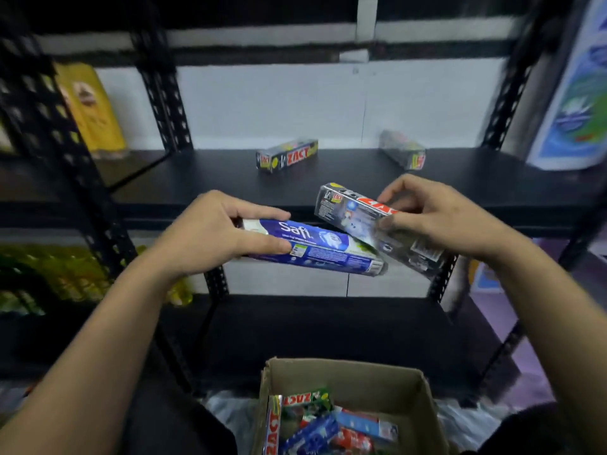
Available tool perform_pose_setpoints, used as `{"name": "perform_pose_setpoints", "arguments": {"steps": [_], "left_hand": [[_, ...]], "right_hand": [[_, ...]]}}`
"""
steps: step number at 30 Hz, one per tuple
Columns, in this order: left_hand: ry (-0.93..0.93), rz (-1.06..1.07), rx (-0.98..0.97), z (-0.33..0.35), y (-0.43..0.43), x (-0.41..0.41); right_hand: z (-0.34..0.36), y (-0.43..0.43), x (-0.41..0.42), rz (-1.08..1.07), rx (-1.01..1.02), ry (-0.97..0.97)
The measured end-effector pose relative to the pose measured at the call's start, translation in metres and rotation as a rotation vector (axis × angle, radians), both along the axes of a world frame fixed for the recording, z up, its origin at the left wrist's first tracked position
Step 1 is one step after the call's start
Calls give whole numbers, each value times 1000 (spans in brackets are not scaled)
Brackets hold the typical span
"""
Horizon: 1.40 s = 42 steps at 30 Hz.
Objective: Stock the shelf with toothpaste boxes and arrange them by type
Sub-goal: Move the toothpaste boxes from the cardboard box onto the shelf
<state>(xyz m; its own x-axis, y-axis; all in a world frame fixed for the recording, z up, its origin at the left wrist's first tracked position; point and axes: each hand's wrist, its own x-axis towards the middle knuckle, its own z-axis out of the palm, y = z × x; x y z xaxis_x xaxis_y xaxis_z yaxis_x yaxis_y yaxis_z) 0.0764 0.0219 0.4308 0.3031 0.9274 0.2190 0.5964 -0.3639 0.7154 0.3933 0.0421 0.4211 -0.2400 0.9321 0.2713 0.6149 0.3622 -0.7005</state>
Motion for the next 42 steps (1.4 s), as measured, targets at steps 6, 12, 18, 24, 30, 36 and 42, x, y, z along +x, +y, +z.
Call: {"name": "perform_pose_setpoints", "arguments": {"steps": [6,12,18,24,30,36,42], "left_hand": [[-105,158,154,32,-3,-23],[-138,561,387,34,19,-39],[-159,902,458,2,62,-57],[119,727,233,-15,101,-65],[319,422,100,-13,132,-85],[397,422,125,-13,167,-97],[452,464,95,-14,206,-92]], "right_hand": [[15,51,-12,-335,48,-110],[23,66,-28,-297,95,85],[10,51,-18,-25,-99,-26],[0,89,-24,-150,100,-96],[-6,129,-39,-318,214,-192],[-6,172,-46,-350,189,-257],[-7,205,-49,-399,150,-303]]}}
